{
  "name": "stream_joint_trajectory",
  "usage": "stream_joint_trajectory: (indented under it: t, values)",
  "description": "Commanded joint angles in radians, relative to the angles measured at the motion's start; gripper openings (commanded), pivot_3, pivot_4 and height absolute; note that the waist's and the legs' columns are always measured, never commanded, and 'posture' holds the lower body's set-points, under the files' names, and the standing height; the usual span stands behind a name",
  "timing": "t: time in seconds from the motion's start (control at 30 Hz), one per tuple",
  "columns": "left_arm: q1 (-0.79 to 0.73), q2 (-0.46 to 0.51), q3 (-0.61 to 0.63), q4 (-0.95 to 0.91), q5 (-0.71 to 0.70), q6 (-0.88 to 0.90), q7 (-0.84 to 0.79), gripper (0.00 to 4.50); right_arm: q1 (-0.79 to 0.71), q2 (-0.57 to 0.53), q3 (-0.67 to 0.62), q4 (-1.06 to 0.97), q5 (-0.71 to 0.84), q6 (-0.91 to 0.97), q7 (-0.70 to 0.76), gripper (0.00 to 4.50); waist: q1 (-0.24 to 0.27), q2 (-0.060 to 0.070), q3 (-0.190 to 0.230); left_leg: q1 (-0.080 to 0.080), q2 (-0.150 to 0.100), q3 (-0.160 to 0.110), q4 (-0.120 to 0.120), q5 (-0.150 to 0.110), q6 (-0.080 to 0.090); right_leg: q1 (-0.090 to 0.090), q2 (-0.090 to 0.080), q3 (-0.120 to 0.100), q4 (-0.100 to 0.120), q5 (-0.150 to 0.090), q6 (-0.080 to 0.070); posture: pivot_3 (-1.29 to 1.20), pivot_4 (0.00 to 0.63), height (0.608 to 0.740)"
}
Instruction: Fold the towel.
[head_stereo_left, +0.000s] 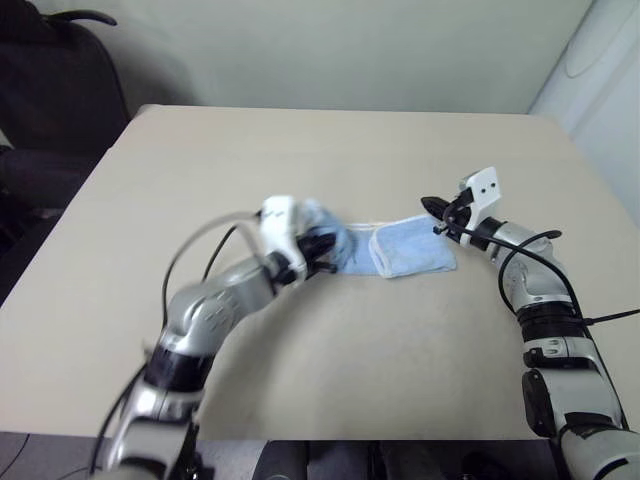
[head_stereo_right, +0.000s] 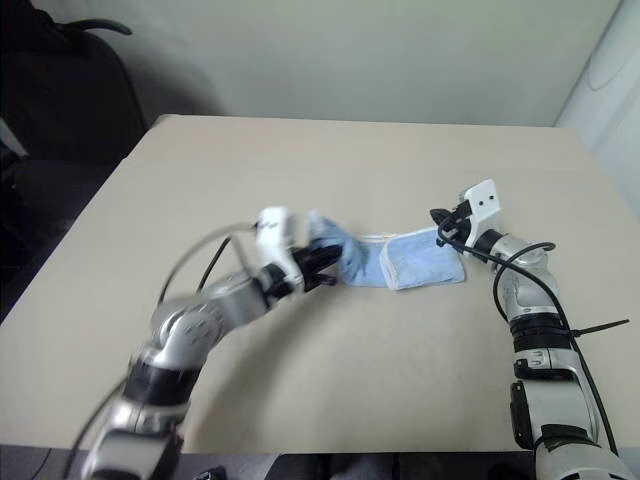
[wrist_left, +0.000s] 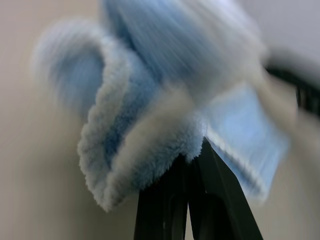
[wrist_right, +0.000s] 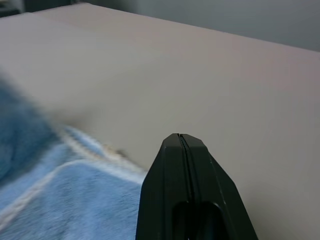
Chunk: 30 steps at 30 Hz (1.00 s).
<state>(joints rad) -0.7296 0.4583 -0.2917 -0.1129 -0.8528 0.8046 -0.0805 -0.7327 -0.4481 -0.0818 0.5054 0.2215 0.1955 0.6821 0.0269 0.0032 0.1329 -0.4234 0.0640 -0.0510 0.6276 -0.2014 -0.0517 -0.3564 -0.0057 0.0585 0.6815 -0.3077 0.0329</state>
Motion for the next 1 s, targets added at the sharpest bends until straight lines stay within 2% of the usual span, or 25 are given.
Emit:
stream_joint_trajectory:
  t: [0.03, 0.17, 0.33, 0.53, 0.57, 0.63, 0.93, 0.97, 1.0]
  values:
    - [-0.148, -0.079, -0.165, 0.15, 0.197, -0.027, -0.193, 0.03, -0.008, -0.022, -0.068, 0.018, -0.004, -0.047, -0.079, 0.0, -0.001, 0.0, 0.0, 0.0, -0.001, 0.001, 0.001, -0.001, 0.0, 0.001, -0.001, 0.0, -0.002, 0.001, 0.001, 0.0, 0.15, 0.74]
    - [-0.286, -0.216, -0.202, 0.399, 0.34, -0.085, -0.313, 0.03, 0.015, -0.032, -0.107, 0.006, 0.0, -0.057, -0.137, 0.0, -0.007, 0.0, 0.0, -0.004, -0.001, 0.005, 0.003, -0.001, 0.0, -0.001, -0.005, 0.002, -0.005, 0.002, 0.004, 0.0, 0.15, 0.74]
    - [-0.357, -0.353, -0.187, 0.615, 0.441, -0.124, -0.418, 0.03, 0.051, -0.042, -0.16, -0.024, 0.001, -0.065, -0.217, 0.0, -0.013, 0.0, 0.0, -0.008, 0.001, 0.006, 0.001, 0.0, -0.001, -0.007, -0.004, 0.003, -0.004, 0.002, 0.005, 0.0, 0.15, 0.74]
    - [-0.375, -0.447, -0.113, 0.731, 0.506, -0.149, -0.47, 0.03, 0.074, -0.05, -0.198, -0.052, 0.008, -0.055, -0.263, 0.0, -0.011, 0.0, 0.0, -0.011, 0.001, 0.006, 0.003, -0.001, 0.001, -0.008, -0.005, 0.004, -0.004, 0.003, 0.007, 0.0, 0.15, 0.74]
    - [-0.37, -0.46, -0.091, 0.727, 0.499, -0.143, -0.482, 0.48, 0.079, -0.05, -0.198, -0.057, 0.006, -0.053, -0.264, 0.0, -0.011, 0.0, 0.0, -0.011, 0.001, 0.006, 0.003, -0.002, 0.002, -0.008, -0.005, 0.004, -0.004, 0.004, 0.008, 0.0, 0.15, 0.74]
    - [-0.362, -0.476, -0.064, 0.714, 0.499, -0.131, -0.498, 1.02, 0.082, -0.047, -0.197, -0.063, 0.004, -0.05, -0.266, 0.0, -0.011, 0.0, 0.0, -0.011, 0.001, 0.006, 0.004, -0.003, 0.006, -0.008, -0.005, 0.005, -0.004, 0.004, 0.008, 0.0, 0.15, 0.74]
    - [-0.333, -0.492, 0.064, 0.616, 0.469, -0.043, -0.513, 4.18, 0.04, -0.029, -0.169, -0.026, -0.009, -0.058, -0.261, 0.0, -0.011, 0.0, 0.0, -0.011, 0.001, 0.007, 0.007, -0.003, 0.006, -0.008, -0.005, 0.005, -0.002, 0.004, 0.008, 0.0, 0.15, 0.74]
    - [-0.325, -0.494, 0.098, 0.584, 0.441, -0.017, -0.512, 4.49, 0.034, -0.027, -0.165, -0.021, -0.01, -0.059, -0.257, 0.0, -0.011, 0.0, 0.0, -0.011, 0.001, 0.007, 0.007, -0.002, 0.006, -0.008, -0.005, 0.005, -0.002, 0.004, 0.008, 0.0, 0.15, 0.74]
    - [-0.313, -0.498, 0.137, 0.547, 0.408, 0.013, -0.506, 4.49, 0.03, -0.028, -0.162, -0.019, -0.011, -0.059, -0.254, 0.0, -0.011, 0.0, 0.0, -0.011, 0.001, 0.008, 0.008, -0.002, 0.006, -0.008, -0.005, 0.005, -0.002, 0.004, 0.008, 0.0, 0.15, 0.74]
